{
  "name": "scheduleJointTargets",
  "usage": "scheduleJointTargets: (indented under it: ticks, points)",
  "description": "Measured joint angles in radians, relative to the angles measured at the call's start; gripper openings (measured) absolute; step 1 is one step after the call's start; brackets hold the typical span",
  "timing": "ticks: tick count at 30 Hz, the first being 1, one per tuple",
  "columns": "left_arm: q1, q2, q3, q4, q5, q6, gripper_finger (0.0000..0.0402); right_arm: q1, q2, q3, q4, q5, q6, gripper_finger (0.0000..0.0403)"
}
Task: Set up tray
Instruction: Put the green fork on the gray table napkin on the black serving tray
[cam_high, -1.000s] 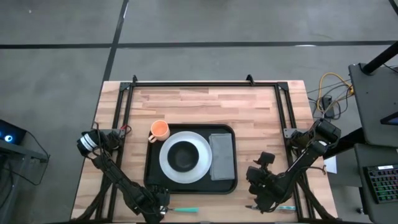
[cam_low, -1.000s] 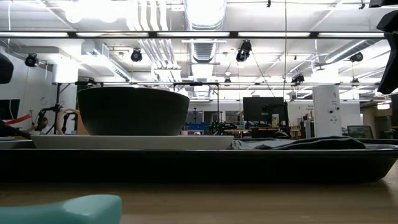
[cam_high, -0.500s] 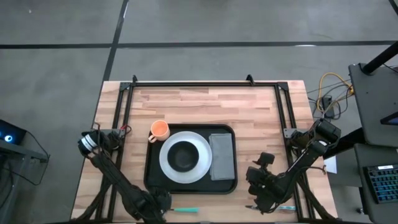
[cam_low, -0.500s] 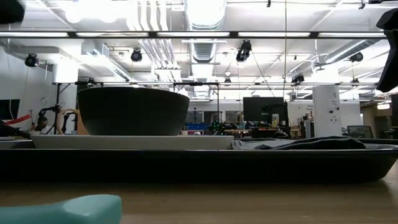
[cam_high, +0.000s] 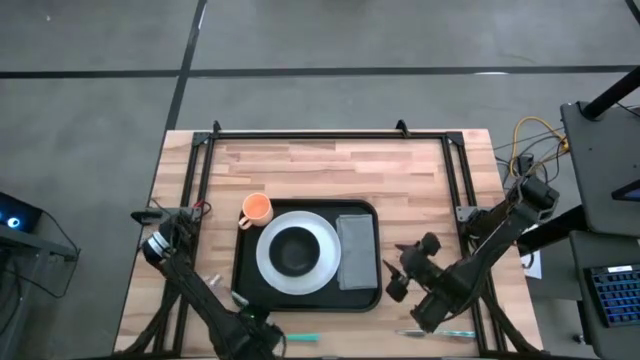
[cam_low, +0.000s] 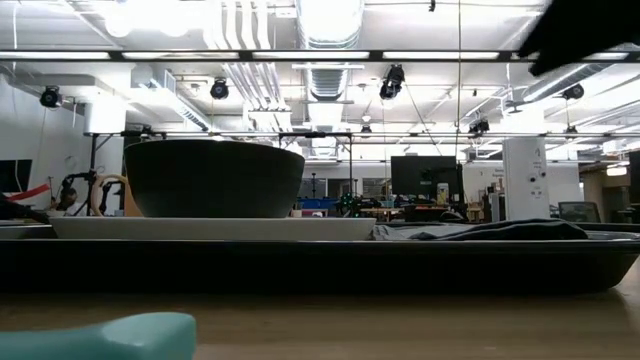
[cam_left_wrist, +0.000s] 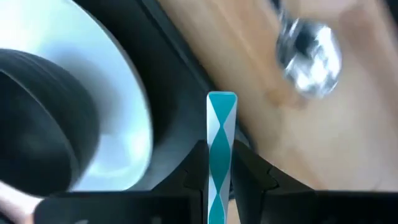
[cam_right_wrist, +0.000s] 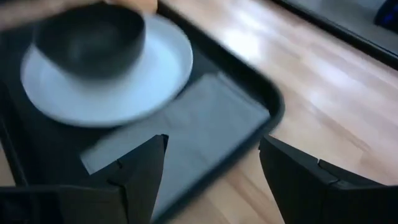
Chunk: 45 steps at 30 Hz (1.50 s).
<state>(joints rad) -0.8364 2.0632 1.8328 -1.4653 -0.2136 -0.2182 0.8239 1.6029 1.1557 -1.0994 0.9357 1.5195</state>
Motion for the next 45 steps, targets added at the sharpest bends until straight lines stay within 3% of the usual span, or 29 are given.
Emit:
scheduleJointTargets:
  ticks: [3, 7, 12, 20, 24, 32, 39, 45]
  points:
    - [0.026, 0.04, 0.053, -0.097, 0.001, 0.126, 0.0025, -0.023, -0.035, 0.0, 0.017, 0.061, 0.004, 0.0249]
    - [0.087, 0.049, 0.065, -0.105, -0.001, 0.268, 0.0025, -0.07, -0.052, 0.0, 0.019, 0.14, 0.024, 0.0249]
    - [0.18, 0.049, 0.066, -0.107, -0.006, 0.289, 0.0025, -0.173, -0.051, 0.0, 0.033, 0.148, -0.024, 0.0249]
    - [0.254, 0.05, 0.097, -0.07, -0.186, 0.418, 0.0025, -0.291, -0.046, -0.004, 0.229, 0.201, -0.351, 0.0249]
    - [0.286, 0.049, 0.199, -0.057, -0.263, 0.457, 0.0025, -0.292, -0.046, -0.024, 0.329, 0.258, -0.498, 0.0249]
    - [0.322, 0.047, 0.523, -0.102, -0.296, 0.549, 0.0025, -0.288, -0.046, -0.093, 0.343, 0.273, -0.43, 0.0249]
    - [0.333, -0.09, 0.408, 0.117, -0.323, 0.715, 0.0025, -0.275, -0.046, -0.162, 0.505, 0.312, -0.375, 0.0249]
    - [0.317, -0.12, 0.348, 0.266, -0.344, 0.955, 0.0025, -0.259, -0.046, -0.208, 0.675, 0.35, -0.276, 0.0249]
